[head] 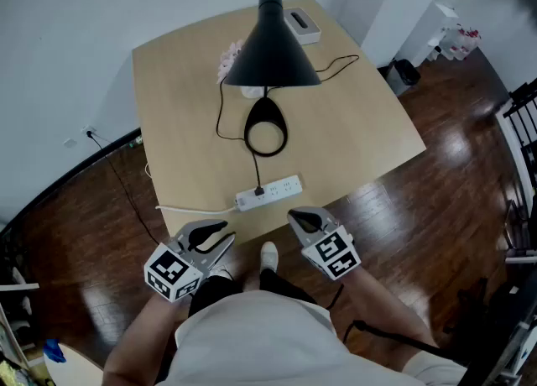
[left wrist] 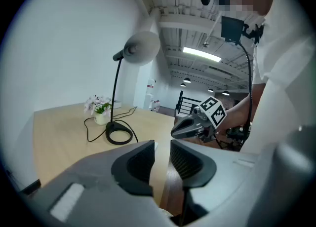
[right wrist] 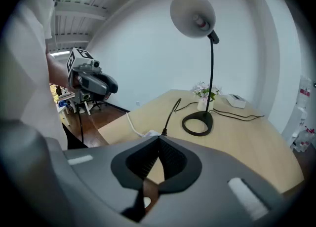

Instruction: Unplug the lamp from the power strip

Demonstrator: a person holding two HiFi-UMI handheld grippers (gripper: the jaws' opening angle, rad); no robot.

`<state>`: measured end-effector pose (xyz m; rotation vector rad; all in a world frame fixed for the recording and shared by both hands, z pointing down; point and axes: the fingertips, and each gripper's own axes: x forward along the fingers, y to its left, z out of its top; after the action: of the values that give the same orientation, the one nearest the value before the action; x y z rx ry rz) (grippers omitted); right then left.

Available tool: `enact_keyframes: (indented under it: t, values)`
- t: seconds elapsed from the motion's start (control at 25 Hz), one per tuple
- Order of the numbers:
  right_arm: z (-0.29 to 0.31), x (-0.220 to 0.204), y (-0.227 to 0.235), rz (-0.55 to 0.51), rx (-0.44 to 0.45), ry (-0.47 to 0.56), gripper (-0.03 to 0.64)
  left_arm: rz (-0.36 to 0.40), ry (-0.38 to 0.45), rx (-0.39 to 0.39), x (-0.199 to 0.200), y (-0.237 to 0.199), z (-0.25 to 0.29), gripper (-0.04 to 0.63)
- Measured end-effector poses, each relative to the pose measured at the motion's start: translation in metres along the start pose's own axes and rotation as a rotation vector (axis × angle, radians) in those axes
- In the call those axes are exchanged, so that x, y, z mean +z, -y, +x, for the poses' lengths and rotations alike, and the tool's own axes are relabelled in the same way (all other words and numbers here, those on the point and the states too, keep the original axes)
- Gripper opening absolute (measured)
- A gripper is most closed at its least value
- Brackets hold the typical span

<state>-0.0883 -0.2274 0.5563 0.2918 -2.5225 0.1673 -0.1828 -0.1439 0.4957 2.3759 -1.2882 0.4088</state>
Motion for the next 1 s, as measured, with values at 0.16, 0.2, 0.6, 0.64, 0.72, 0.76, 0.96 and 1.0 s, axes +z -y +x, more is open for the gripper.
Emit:
enact_keyframes:
  t: [0.16, 0.2, 0.6, 0.64, 0.72, 0.76, 0.96, 1.0]
  values:
    - [0.048, -0.010, 0.039, -0.014, -0.003, -0.043, 0.006, -0.029, -0.042, -0.012, -0.003, -0.037, 0.053, 0.095]
    - [0.057, -0.015, 0.044, -0.010, -0.002, -0.061, 0.007, -0.033, -0.064, -0.017, -0.006, -0.044, 0.064, 0.089]
    - [0.104, -0.043, 0.064, -0.021, 0.020, -0.148, 0.006, -0.052, -0.290, -0.087, -0.044, -0.078, 0.142, 0.111]
    - [0.106, -0.046, 0.064, -0.024, 0.026, -0.158, 0.006, -0.047, -0.305, -0.086, -0.047, -0.079, 0.147, 0.119]
    - [0.108, -0.052, 0.063, -0.035, 0.039, -0.177, 0.007, -0.029, -0.341, -0.086, -0.053, -0.082, 0.156, 0.129]
    - [0.109, -0.054, 0.062, -0.043, 0.044, -0.182, 0.008, -0.018, -0.360, -0.088, -0.058, -0.082, 0.159, 0.130]
    - [0.109, -0.053, 0.062, -0.039, 0.034, -0.192, 0.006, 0.031, -0.399, -0.098, -0.068, -0.084, 0.170, 0.115]
    - [0.109, -0.053, 0.062, -0.036, 0.038, -0.190, 0.008, 0.037, -0.398, -0.098, -0.068, -0.084, 0.171, 0.098]
